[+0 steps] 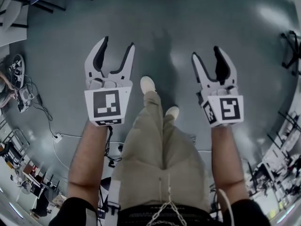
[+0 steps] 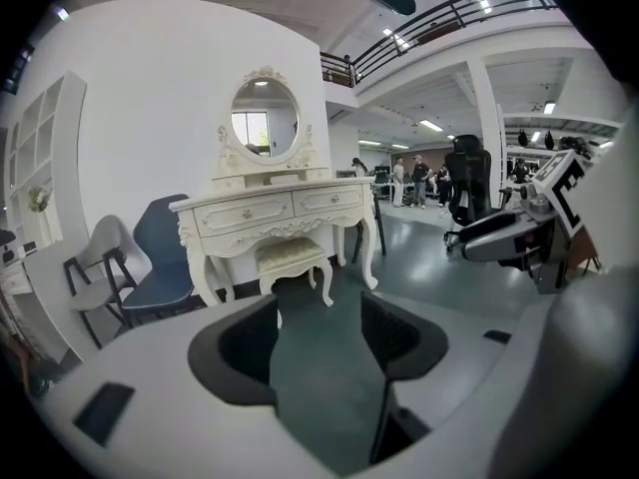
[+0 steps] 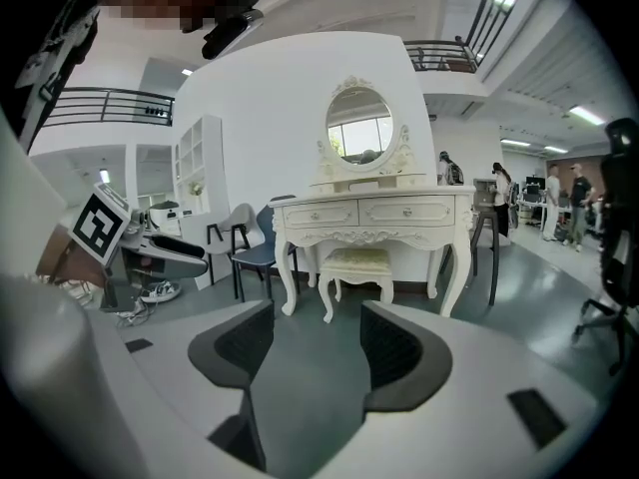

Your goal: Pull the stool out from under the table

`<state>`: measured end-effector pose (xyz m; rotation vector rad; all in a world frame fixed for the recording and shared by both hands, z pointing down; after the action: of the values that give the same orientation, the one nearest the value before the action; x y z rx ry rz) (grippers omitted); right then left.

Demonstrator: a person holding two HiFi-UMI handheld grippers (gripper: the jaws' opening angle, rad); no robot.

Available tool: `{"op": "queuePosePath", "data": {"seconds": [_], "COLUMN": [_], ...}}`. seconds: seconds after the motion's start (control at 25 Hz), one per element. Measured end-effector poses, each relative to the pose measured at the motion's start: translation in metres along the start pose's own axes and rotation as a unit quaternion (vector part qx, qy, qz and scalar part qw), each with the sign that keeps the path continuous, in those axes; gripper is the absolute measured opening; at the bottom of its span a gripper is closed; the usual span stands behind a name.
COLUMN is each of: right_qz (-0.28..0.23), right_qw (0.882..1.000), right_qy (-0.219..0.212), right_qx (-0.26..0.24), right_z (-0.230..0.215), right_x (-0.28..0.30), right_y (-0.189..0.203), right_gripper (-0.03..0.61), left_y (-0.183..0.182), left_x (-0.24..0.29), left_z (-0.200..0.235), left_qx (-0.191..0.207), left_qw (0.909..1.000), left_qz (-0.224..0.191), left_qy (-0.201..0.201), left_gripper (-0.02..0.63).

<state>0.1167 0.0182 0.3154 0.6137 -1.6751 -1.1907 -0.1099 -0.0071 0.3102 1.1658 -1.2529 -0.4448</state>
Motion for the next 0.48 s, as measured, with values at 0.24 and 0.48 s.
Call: {"op": "queuePosePath", "data": {"seconds": [0.24, 0.48], "right_qz": [0.002, -0.011], "right_qw": [1.000, 1.000], "right_qy": [0.003, -0.002], "right_qx": [-0.007, -0.004], "right_z": [-0.006, -0.003], "right_x": [0.000, -0.004], "right_y": [-0.002, -0.018], "right_gripper": [0.249, 0.249], "left_y": [0.002, 0.009], "left_x": [0.006, 0.003], "left_z": [-0.009, -0.012], "left_qx": [-0.006, -0.009], "left_qw": [0.9999, 0.9996], "left_qz": [-0.003, 0.004], "left_qy": [0.015, 0.026], "left_gripper": [0.250, 0.250]}}
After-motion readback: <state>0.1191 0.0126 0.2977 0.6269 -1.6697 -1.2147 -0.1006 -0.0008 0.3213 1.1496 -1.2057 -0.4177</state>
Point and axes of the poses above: the fingertips, and each gripper's own axes: x forward along the fingers, z to its left, y out of its underside, the point moved 1 cm from there along -x, backward along the fingers, and after that the axes turned 2 degrees about -z, right-handed, at the moved point
